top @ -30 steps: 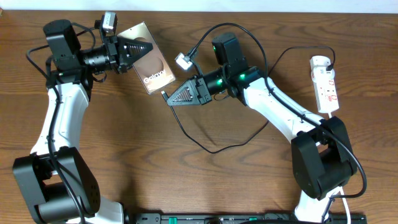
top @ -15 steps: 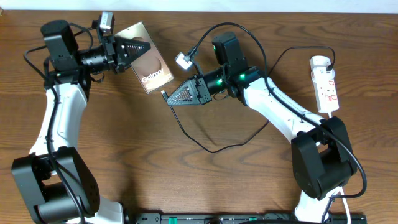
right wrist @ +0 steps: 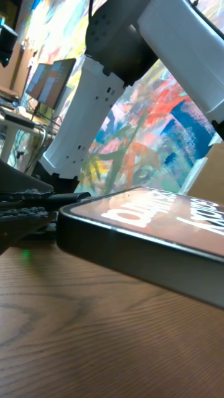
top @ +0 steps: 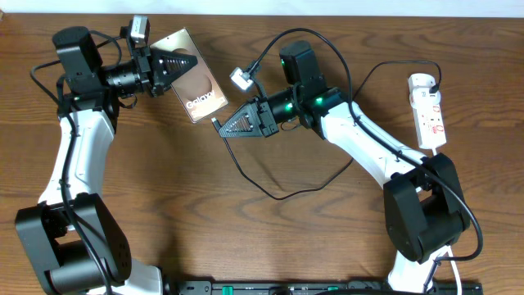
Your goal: Plug charger to phone and switch on socket
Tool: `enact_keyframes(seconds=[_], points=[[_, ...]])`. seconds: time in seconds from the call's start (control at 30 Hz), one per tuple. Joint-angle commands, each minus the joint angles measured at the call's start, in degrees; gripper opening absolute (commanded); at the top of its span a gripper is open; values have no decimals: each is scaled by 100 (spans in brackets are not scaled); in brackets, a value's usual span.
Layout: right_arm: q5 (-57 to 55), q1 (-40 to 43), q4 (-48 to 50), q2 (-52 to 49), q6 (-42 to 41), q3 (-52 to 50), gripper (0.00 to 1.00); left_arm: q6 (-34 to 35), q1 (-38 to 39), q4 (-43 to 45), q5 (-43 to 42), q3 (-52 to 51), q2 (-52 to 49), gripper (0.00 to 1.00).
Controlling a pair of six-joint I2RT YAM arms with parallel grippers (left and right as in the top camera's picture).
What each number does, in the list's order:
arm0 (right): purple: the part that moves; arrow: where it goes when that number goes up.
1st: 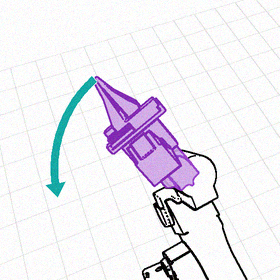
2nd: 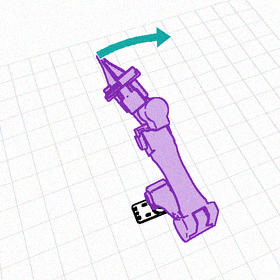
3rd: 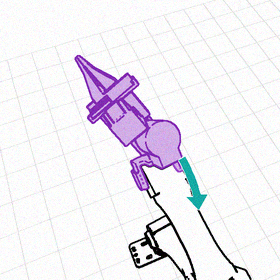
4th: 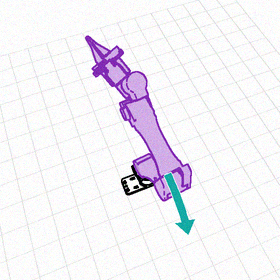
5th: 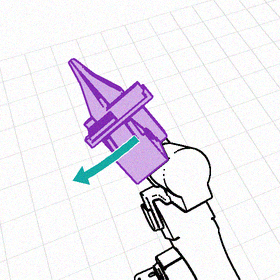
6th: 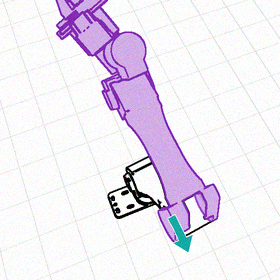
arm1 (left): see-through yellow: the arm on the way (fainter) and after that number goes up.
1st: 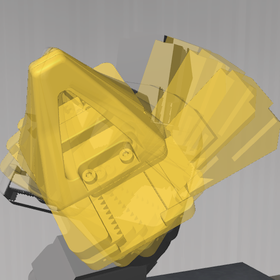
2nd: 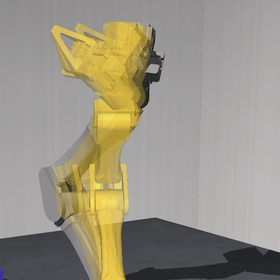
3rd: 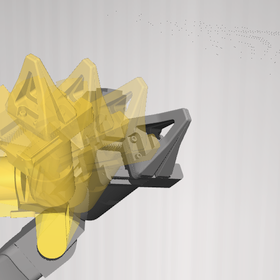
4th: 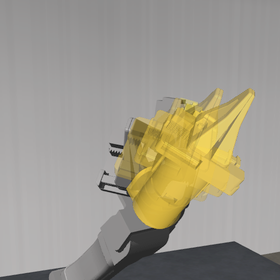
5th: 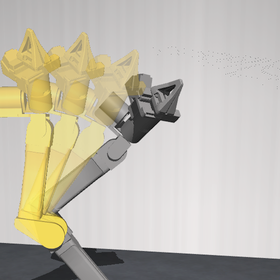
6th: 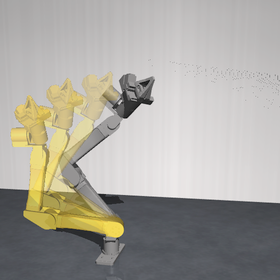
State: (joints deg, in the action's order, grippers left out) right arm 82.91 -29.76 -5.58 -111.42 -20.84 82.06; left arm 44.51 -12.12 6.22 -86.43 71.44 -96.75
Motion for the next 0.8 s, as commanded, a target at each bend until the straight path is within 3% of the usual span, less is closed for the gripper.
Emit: enact_keyframes(seconds=[0.0, 0.77], points=[[107, -17, 26, 31, 7, 61, 1, -103, -24, 28, -114, 63, 50, 7], [-9, -20, 4, 31, -101, 59, 1, -98, -24, 31, -315, -116, 50, 7]])
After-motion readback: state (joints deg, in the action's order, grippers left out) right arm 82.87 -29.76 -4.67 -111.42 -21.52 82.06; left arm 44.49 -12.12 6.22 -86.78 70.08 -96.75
